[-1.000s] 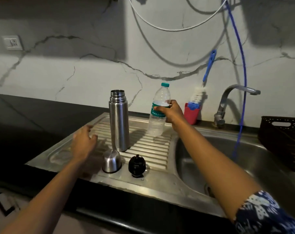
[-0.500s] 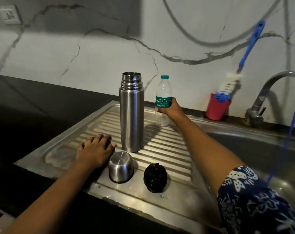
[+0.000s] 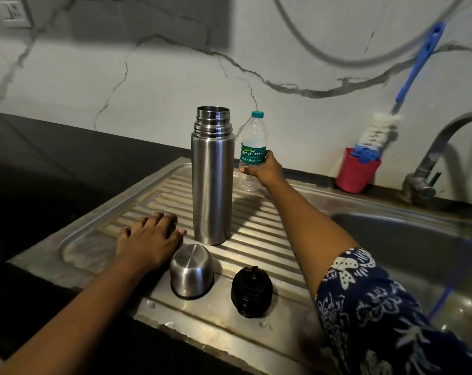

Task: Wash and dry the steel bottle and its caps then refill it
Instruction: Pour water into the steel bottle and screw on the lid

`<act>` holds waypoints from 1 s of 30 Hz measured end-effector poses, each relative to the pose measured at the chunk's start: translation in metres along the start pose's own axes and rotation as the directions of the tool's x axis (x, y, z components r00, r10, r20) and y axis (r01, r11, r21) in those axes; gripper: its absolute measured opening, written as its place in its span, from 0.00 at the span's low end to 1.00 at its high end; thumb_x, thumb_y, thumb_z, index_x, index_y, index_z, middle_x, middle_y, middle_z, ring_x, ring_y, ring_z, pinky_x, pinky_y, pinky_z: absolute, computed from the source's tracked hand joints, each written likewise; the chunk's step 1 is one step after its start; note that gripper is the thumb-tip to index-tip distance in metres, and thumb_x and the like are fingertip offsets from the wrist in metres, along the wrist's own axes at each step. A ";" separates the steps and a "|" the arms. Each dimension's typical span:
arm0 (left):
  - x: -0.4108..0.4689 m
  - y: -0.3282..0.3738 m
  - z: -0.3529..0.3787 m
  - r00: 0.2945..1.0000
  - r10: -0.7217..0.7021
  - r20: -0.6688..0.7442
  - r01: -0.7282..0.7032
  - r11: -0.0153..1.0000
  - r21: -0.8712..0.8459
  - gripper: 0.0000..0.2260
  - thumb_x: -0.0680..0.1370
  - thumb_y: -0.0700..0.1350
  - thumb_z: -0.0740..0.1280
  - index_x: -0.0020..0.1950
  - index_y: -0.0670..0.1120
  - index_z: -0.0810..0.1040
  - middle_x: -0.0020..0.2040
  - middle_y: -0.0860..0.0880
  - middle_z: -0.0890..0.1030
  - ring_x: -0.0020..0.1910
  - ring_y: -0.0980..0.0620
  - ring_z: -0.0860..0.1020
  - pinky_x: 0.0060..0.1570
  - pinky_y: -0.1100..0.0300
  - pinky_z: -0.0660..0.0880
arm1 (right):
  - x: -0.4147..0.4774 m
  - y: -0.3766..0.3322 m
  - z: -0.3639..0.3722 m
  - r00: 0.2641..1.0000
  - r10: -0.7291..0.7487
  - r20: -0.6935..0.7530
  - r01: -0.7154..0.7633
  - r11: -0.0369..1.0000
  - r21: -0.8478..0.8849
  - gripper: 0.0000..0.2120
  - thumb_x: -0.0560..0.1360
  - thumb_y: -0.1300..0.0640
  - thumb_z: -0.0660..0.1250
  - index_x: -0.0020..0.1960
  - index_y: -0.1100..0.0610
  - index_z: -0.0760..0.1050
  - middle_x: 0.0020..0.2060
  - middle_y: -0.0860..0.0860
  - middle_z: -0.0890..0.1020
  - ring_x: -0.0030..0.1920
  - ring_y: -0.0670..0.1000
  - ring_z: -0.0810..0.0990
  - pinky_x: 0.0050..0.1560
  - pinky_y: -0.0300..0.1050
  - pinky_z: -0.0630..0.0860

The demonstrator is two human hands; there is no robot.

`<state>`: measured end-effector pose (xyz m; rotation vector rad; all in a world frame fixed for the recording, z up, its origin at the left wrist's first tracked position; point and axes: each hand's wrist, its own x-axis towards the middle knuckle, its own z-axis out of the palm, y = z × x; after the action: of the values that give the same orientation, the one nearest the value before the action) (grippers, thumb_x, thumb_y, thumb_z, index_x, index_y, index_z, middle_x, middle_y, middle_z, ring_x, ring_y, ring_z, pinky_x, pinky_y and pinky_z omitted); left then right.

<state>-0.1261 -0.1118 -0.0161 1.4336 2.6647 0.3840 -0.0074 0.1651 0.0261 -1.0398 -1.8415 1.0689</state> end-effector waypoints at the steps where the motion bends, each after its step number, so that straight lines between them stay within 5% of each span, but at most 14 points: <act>1: 0.000 0.000 0.000 1.000 -0.002 0.001 0.002 1.000 0.001 0.25 0.81 0.62 0.50 0.76 0.57 0.55 0.78 0.52 0.56 0.76 0.46 0.56 0.71 0.44 0.54 | 0.001 0.002 0.001 1.000 0.008 -0.006 -0.008 1.000 -0.004 0.34 0.65 0.56 0.78 0.66 0.58 0.66 0.63 0.54 0.76 0.62 0.55 0.75 0.62 0.51 0.72; 7: 0.002 -0.001 0.001 1.000 -0.012 0.017 0.012 1.000 -0.002 0.25 0.81 0.62 0.50 0.77 0.57 0.54 0.78 0.51 0.55 0.76 0.45 0.55 0.71 0.43 0.53 | 0.003 0.005 0.001 1.000 0.009 0.013 -0.009 1.000 0.002 0.37 0.64 0.56 0.79 0.68 0.58 0.64 0.64 0.54 0.75 0.63 0.56 0.74 0.62 0.51 0.71; 13: 0.001 -0.001 -0.002 1.000 -0.015 0.024 0.015 1.000 -0.018 0.25 0.80 0.62 0.51 0.76 0.57 0.56 0.77 0.50 0.57 0.75 0.45 0.58 0.71 0.43 0.55 | -0.003 -0.002 -0.020 0.996 0.075 0.038 -0.070 0.989 -0.132 0.54 0.61 0.55 0.80 0.76 0.56 0.49 0.71 0.59 0.65 0.70 0.59 0.66 0.68 0.58 0.67; 16: 0.000 -0.001 -0.004 1.000 -0.014 0.007 0.014 0.999 -0.038 0.24 0.80 0.62 0.54 0.75 0.57 0.60 0.76 0.50 0.60 0.73 0.45 0.60 0.70 0.43 0.57 | -0.023 -0.015 -0.044 0.998 0.056 -0.010 -0.057 0.982 -0.180 0.49 0.65 0.55 0.78 0.76 0.58 0.52 0.70 0.59 0.67 0.69 0.58 0.67 0.67 0.52 0.67; 18: 0.001 -0.004 -0.004 0.999 -0.018 -0.039 0.015 0.997 -0.082 0.22 0.78 0.62 0.57 0.70 0.56 0.67 0.73 0.51 0.66 0.70 0.45 0.65 0.67 0.43 0.62 | -0.051 -0.028 -0.061 1.000 0.013 -0.024 -0.016 0.988 -0.152 0.36 0.69 0.58 0.75 0.72 0.58 0.61 0.60 0.57 0.74 0.61 0.55 0.73 0.58 0.46 0.72; 20: 0.000 -0.006 -0.005 0.993 -0.030 -0.110 0.011 0.986 -0.163 0.21 0.76 0.61 0.62 0.65 0.54 0.72 0.68 0.50 0.73 0.65 0.45 0.71 0.63 0.43 0.69 | -0.090 -0.043 -0.077 0.997 -0.032 0.073 0.044 0.985 -0.168 0.19 0.73 0.62 0.70 0.62 0.57 0.72 0.49 0.54 0.79 0.51 0.52 0.77 0.46 0.41 0.73; 22: -0.002 -0.007 -0.010 0.977 -0.044 -0.211 -0.008 0.972 -0.237 0.18 0.74 0.56 0.68 0.63 0.52 0.76 0.62 0.48 0.78 0.61 0.44 0.76 0.58 0.46 0.73 | -0.131 -0.054 -0.089 0.953 -0.040 0.301 0.101 0.976 -0.193 0.12 0.75 0.63 0.67 0.58 0.56 0.75 0.49 0.54 0.80 0.48 0.51 0.77 0.43 0.41 0.74; 26: -0.015 -0.003 -0.024 0.937 -0.069 -0.342 -0.038 0.955 -0.296 0.07 0.73 0.45 0.71 0.50 0.53 0.81 0.47 0.49 0.83 0.47 0.47 0.81 0.43 0.56 0.74 | -0.202 -0.069 -0.104 0.732 -0.015 0.681 0.234 0.944 -0.231 0.18 0.73 0.53 0.70 0.62 0.50 0.73 0.57 0.48 0.78 0.57 0.47 0.77 0.54 0.42 0.75; 30: -0.025 0.001 -0.033 0.929 -0.086 -0.360 0.014 0.980 -0.198 0.06 0.72 0.53 0.72 0.43 0.53 0.80 0.38 0.51 0.80 0.43 0.48 0.80 0.36 0.58 0.70 | -0.238 -0.067 -0.097 0.645 0.029 0.763 0.305 0.906 -0.292 0.30 0.70 0.51 0.73 0.69 0.47 0.66 0.63 0.46 0.73 0.61 0.46 0.73 0.59 0.39 0.70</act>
<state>-0.1180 -0.1384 0.0150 1.3436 2.8334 0.9659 0.1516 -0.0420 0.0741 -0.6536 -2.8808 1.1510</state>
